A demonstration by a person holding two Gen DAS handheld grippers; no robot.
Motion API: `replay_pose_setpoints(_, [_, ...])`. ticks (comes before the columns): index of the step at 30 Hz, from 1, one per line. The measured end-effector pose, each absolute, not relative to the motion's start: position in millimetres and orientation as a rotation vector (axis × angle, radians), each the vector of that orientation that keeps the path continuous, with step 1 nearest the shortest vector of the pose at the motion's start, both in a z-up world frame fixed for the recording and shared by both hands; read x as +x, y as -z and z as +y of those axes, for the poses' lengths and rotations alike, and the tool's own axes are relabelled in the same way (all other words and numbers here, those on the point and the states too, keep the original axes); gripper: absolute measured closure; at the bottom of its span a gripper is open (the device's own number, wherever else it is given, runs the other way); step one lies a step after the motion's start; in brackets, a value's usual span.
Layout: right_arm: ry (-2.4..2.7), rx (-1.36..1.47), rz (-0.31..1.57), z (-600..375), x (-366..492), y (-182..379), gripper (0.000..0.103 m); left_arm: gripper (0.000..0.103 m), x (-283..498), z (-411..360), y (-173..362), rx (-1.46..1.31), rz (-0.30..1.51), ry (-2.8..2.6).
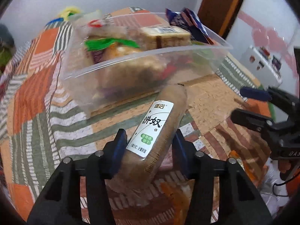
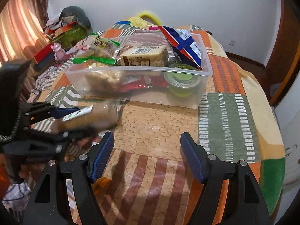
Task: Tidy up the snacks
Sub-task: 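Grasp the cracker roll with the left gripper while the right grasps the wafer pack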
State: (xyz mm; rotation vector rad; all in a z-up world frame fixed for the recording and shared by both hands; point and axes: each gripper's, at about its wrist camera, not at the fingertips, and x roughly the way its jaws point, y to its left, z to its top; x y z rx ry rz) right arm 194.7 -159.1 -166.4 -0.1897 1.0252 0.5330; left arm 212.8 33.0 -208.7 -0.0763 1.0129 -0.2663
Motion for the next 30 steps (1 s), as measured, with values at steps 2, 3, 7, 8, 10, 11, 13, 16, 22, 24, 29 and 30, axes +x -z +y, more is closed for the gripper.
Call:
replay_pose_setpoints(2, [-0.542, -0.186, 1.026, -163.4, 189.5, 162.2, 0.033, 0.057, 207.2, 39.9, 207.0, -0.097, 1.006, 0.258])
replay_pose_setpoints(3, [-0.55, -0.186, 1.022, -164.4, 186.5, 159.3, 0.033, 0.059, 203.0, 42.3, 205.9, -0.095, 1.001, 0.25])
replay_pose_setpoints(7, [-0.596, -0.183, 1.004, -160.0, 171.4, 148.6, 0.032, 0.064, 184.9, 50.8, 202.6, -0.088, 0.99, 0.214])
replay_pose_setpoints(8, [-0.612, -0.182, 1.001, -158.3, 168.0, 146.3, 0.032, 0.064, 179.5, 55.9, 202.3, -0.094, 0.991, 0.197])
replay_pose_setpoints(10, [-0.65, -0.183, 0.996, -153.7, 158.0, 141.9, 0.031, 0.067, 172.9, 62.7, 201.2, -0.104, 0.993, 0.175])
replay_pose_setpoints(11, [-0.662, -0.187, 0.992, -151.9, 154.6, 140.7, 0.03, 0.067, 167.5, 68.1, 201.0, -0.115, 0.998, 0.158])
replay_pose_setpoints(13, [-0.693, -0.204, 0.985, -145.7, 144.5, 141.0, 0.024, 0.068, 160.2, 74.1, 202.3, -0.132, 1.005, 0.141])
replay_pose_setpoints(16, [-0.729, -0.248, 0.987, -133.3, 134.7, 146.8, 0.023, 0.068, 145.4, 79.2, 203.8, -0.15, 1.013, 0.133])
replay_pose_setpoints(22, [-0.724, -0.303, 1.041, -112.1, 135.2, 171.6, 0.025, 0.067, 126.8, 74.3, 205.6, -0.163, 1.022, 0.133])
replay_pose_setpoints(24, [-0.717, -0.312, 1.057, -107.5, 137.2, 179.8, 0.034, 0.067, 125.4, 71.6, 206.4, -0.155, 1.022, 0.129])
replay_pose_setpoints(29, [-0.691, -0.329, 1.076, -102.8, 142.4, 194.5, 0.056, 0.066, 131.6, 70.9, 210.6, -0.171, 1.026, 0.129])
replay_pose_setpoints(30, [-0.687, -0.328, 1.071, -103.1, 143.7, 194.5, 0.06, 0.066, 134.4, 71.9, 212.1, -0.184, 1.027, 0.128])
